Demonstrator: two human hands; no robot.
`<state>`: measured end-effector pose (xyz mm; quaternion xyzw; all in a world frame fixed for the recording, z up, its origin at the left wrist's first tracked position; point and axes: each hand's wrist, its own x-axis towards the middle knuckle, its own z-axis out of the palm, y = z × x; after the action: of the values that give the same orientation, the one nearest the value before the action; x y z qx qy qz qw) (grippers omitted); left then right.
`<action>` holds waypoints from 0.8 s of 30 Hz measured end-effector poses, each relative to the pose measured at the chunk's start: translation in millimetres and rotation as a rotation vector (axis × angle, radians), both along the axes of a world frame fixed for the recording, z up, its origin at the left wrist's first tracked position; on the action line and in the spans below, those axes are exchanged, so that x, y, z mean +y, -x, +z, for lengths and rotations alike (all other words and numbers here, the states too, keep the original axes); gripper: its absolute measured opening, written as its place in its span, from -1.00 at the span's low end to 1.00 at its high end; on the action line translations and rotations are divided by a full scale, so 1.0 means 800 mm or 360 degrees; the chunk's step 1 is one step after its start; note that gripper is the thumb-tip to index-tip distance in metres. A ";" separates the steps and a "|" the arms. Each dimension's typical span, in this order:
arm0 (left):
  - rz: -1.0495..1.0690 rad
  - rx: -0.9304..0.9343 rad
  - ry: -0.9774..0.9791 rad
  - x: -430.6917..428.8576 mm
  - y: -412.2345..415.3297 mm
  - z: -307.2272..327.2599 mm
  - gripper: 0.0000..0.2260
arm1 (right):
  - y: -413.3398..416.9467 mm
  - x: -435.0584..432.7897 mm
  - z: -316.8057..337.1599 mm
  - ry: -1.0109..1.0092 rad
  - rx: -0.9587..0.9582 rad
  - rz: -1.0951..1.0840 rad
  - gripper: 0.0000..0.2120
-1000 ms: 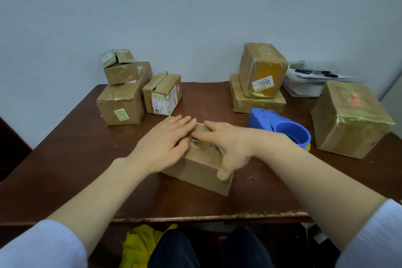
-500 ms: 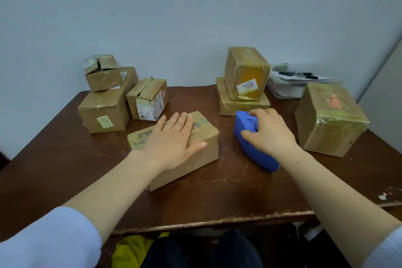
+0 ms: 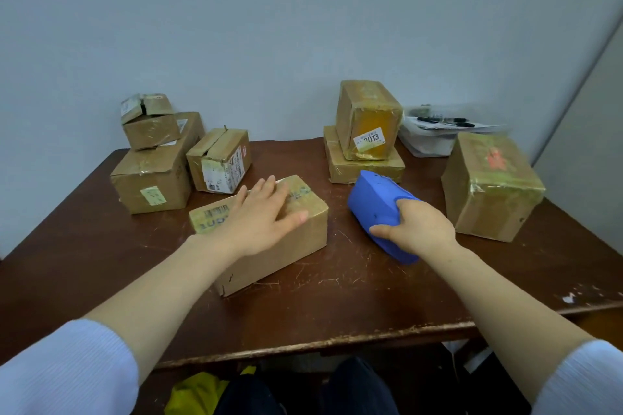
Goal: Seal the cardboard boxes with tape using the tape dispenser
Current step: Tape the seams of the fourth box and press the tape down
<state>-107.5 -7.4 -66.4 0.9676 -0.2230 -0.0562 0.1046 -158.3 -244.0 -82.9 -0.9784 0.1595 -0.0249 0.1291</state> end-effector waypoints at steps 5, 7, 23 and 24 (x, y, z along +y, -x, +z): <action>0.0328 0.0287 0.1308 -0.023 0.002 0.037 -0.72 | 0.023 -0.014 0.012 -0.0894 -0.0368 0.0115 -0.67; 0.0376 0.0423 0.1533 -0.036 0.002 0.050 -0.93 | 0.037 -0.012 0.020 -0.1350 -0.0453 0.0227 -0.75; 0.0062 0.0859 0.1913 -0.066 0.009 0.087 -0.72 | 0.064 -0.004 0.032 -0.1749 -0.0426 0.0604 -0.61; 0.0047 0.0850 0.1906 -0.065 0.009 0.087 -0.73 | 0.064 -0.004 0.032 -0.1748 -0.0426 0.0604 -0.61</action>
<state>-114.8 -59.2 3.5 0.6977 -0.1688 -0.1590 0.6778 -209.8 -247.1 -57.4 -0.7683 -0.0462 -0.0383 0.6373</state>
